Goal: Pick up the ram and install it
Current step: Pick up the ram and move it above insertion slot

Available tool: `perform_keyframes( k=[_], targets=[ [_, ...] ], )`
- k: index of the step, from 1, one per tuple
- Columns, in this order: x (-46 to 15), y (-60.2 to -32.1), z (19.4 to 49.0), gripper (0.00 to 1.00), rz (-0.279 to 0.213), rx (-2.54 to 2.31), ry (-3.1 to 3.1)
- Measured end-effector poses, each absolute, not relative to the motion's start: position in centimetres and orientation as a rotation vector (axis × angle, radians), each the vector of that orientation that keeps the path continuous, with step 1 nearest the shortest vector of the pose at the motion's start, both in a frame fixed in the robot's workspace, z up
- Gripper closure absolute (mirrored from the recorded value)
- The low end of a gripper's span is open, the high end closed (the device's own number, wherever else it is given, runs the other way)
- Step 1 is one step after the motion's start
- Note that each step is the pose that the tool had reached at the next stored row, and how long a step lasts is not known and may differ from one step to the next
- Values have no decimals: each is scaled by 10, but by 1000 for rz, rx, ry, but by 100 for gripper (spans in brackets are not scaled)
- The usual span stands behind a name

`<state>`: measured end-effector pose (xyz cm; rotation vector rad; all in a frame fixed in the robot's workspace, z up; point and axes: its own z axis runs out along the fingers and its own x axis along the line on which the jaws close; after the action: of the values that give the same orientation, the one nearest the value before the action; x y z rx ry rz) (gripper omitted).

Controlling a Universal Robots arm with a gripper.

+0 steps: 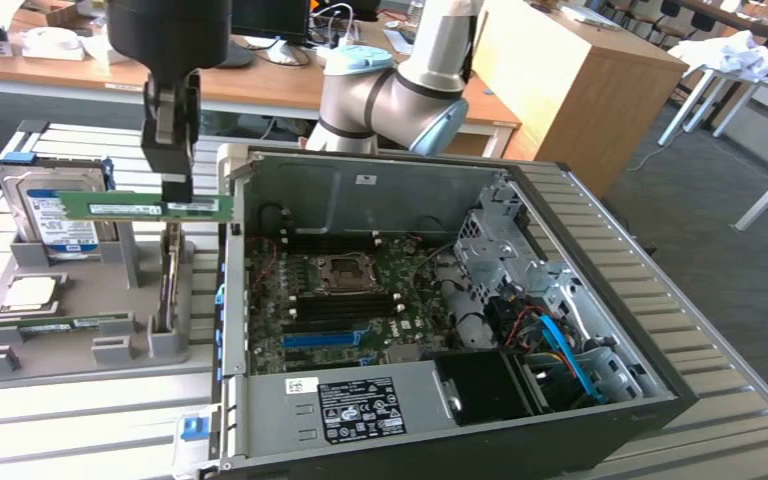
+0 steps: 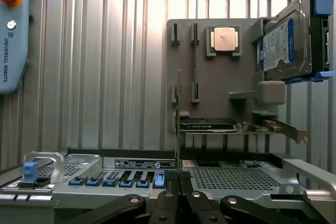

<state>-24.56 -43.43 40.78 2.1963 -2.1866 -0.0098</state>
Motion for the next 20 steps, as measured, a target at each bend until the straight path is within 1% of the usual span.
perform_keyframes(
  k=[20],
  targets=[
    [-215,-434,408,89,-10,2196,-2186]
  ],
)
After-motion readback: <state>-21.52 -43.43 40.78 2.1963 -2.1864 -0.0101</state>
